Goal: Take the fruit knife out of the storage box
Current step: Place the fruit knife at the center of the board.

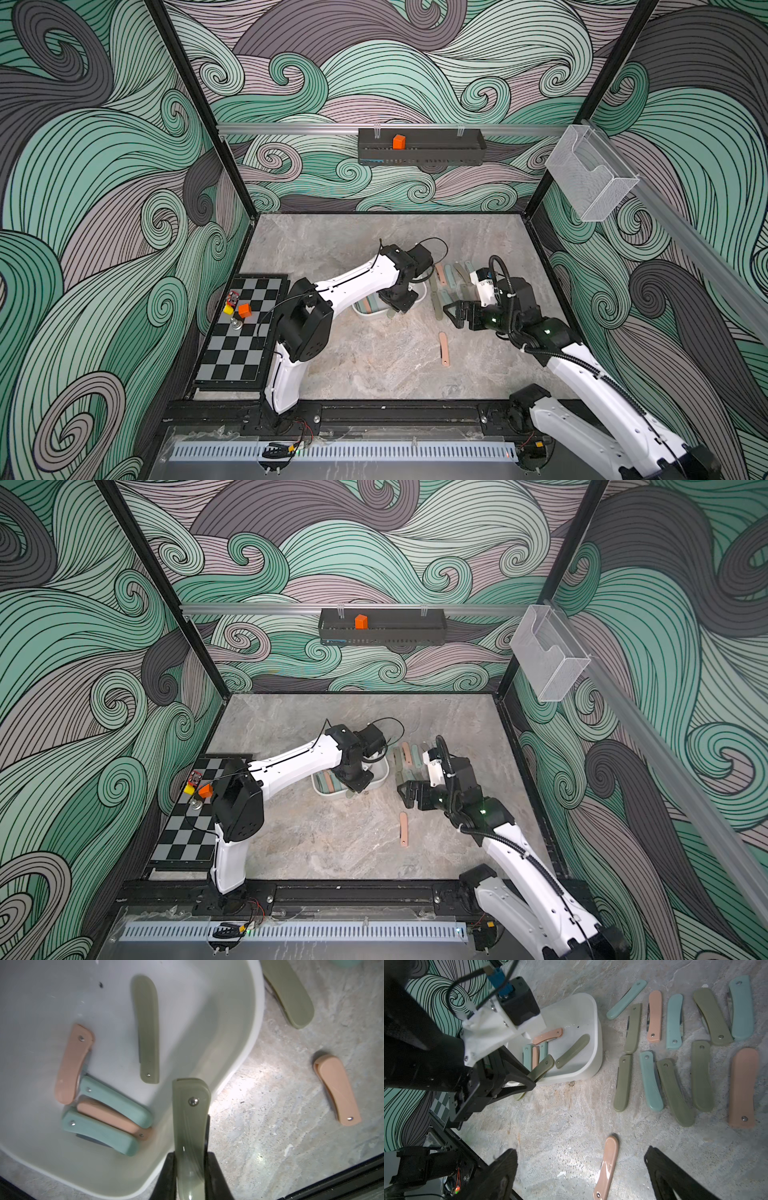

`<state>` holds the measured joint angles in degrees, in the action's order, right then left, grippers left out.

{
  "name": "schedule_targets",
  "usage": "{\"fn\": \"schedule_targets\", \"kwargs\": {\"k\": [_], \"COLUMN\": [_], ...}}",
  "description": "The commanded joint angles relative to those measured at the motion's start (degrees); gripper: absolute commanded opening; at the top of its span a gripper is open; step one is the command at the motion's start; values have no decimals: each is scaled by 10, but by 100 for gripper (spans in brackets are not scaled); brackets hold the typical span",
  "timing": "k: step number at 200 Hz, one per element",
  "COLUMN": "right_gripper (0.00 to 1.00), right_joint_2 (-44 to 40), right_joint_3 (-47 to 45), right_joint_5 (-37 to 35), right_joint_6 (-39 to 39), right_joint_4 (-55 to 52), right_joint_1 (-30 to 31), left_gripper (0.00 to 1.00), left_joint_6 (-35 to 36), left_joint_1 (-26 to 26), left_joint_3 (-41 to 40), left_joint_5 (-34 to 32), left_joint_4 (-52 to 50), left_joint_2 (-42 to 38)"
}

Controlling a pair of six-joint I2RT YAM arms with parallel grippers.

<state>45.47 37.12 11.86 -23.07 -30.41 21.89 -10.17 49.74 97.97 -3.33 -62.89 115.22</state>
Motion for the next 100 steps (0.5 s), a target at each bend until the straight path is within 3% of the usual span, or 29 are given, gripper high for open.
{"fn": "schedule_targets", "kwargs": {"k": [1,61,100], "right_gripper": [98,98,98], "right_joint_2": [-47,-103,-114], "right_joint_3": [-17,-31,-25], "right_joint_5": [-6,-30,-34], "right_joint_6": [-25,-62,-64], "right_joint_4": [-43,-93,-99], "right_joint_1": [8,72,81], "left_gripper": [0,0,2], "left_joint_6": [-39,-70,-66], "left_joint_1": [22,53,55], "left_joint_3": [-24,-58,-47], "left_joint_5": [31,69,93], "left_joint_4": [38,99,108], "left_joint_2": [-18,33,74]}}
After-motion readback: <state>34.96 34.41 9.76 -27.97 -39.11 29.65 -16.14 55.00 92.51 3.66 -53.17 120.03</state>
